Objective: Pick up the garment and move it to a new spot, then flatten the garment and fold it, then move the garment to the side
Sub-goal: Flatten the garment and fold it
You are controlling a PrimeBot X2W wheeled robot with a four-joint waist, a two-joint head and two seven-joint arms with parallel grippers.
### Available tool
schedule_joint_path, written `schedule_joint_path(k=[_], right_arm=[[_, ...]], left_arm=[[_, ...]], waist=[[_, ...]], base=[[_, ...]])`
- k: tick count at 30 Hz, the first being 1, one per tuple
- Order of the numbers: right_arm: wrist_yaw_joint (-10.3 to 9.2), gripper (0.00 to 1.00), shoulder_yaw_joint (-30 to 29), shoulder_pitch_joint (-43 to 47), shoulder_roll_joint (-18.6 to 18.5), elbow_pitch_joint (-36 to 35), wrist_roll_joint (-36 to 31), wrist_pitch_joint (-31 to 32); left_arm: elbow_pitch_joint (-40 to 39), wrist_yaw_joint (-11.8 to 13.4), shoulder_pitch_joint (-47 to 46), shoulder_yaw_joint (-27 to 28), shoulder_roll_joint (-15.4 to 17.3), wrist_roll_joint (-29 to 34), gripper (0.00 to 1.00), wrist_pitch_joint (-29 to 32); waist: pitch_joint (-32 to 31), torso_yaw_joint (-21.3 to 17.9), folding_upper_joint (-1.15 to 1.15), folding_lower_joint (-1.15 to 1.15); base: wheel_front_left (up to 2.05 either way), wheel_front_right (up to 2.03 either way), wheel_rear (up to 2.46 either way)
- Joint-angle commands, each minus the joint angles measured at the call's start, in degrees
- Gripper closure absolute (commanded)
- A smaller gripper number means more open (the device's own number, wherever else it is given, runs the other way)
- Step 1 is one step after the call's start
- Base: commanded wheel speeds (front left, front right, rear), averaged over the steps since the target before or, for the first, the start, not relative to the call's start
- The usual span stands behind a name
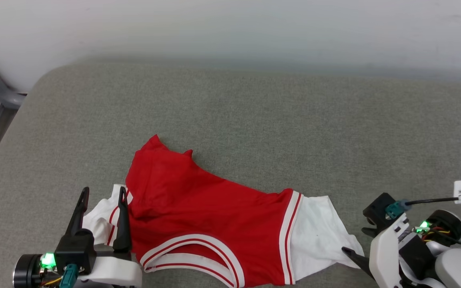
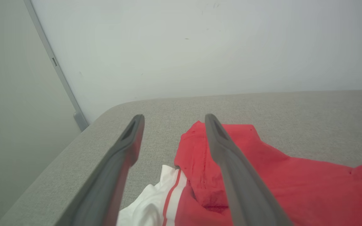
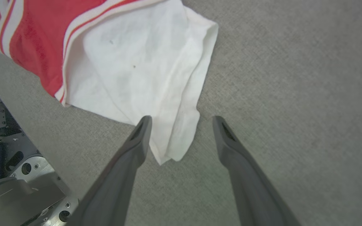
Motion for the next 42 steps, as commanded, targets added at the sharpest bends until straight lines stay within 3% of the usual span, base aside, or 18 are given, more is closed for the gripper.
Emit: schedule_joint_path(k=[1,10,11,12,20,30,34,39,40,41,42], right_arm=[[-0.06,0.00,1.2,-1.6,0.9,2.2,0.4,-1.0],[-0.04,0.00,10.3,-5.3,4.8,15.5,2.0,-7.3],[-0.04,0.61,11.0,-5.7,4.8,16.3,2.5,-8.2],[-0.04,1.00,11.5,-6.0,4.8,16.9,2.7,-9.4],[-0.08,1.00,6.8,-6.6,0.7,18.7,6.9,-17.1],[-0.08,1.00,-3.7,-0.9,-5.2,22.8,11.4,-18.8],[-0.08,1.00,-7.4,1.8,-6.3,26.8,12.3,-18.7],[-0.08,1.00,-9.5,3.6,-4.5,30.0,12.0,-20.3],[-0.07,0.70,-10.0,3.7,-4.0,30.2,12.0,-21.1],[-0.07,0.00,-10.5,3.7,-3.9,30.2,11.4,-22.2],[-0.08,0.00,-11.0,3.7,-3.7,30.1,10.8,-23.4]], left_arm=[[-0.1,-0.6,-1.0,0.6,-0.7,0.7,0.00,-0.1],[1.3,-3.7,-2.3,2.7,-3.6,3.2,0.00,-0.1],[1.5,-4.1,-2.5,3.0,-3.9,3.5,0.00,-0.1],[1.6,-4.3,-2.6,3.3,-4.1,3.6,0.00,-0.1],[2.6,-5.9,-0.4,6.3,-5.8,4.7,0.00,-0.1],[3.3,-7.8,1.4,8.4,-7.5,5.7,0.00,-0.1],[4.1,-8.7,1.4,9.0,-8.0,6.2,0.00,-0.1],[5.0,-9.7,1.3,9.8,-8.2,6.6,0.00,-0.1],[5.2,-9.8,1.4,10.0,-8.1,6.6,0.00,-0.1],[5.4,-10.2,1.4,10.0,-8.0,6.6,0.00,-0.1],[5.7,-10.6,1.3,10.1,-7.8,6.7,0.00,-0.1]], waist=[[1.1,0.6,0.00,0.00],[3.1,1.4,0.00,0.00],[3.1,1.4,0.00,0.00],[3.1,1.3,0.00,0.00],[0.7,-0.6,0.00,0.00],[-0.4,-2.2,0.00,0.00],[-0.6,-2.2,0.00,0.00],[-1.1,-2.3,0.00,0.00],[-1.3,-2.4,0.00,0.00],[-1.6,-2.4,0.00,0.00],[-1.9,-2.5,0.00,0.00]], base=[[0.00,0.00,0.00],[0.00,0.00,0.00],[0.00,0.00,0.00],[0.00,0.00,0.00],[0.00,0.00,0.00],[0.00,0.00,0.00],[0.00,0.00,0.00],[0.00,0.00,0.00],[0.00,0.00,0.00],[0.00,0.00,0.00],[0.00,0.00,0.00]])
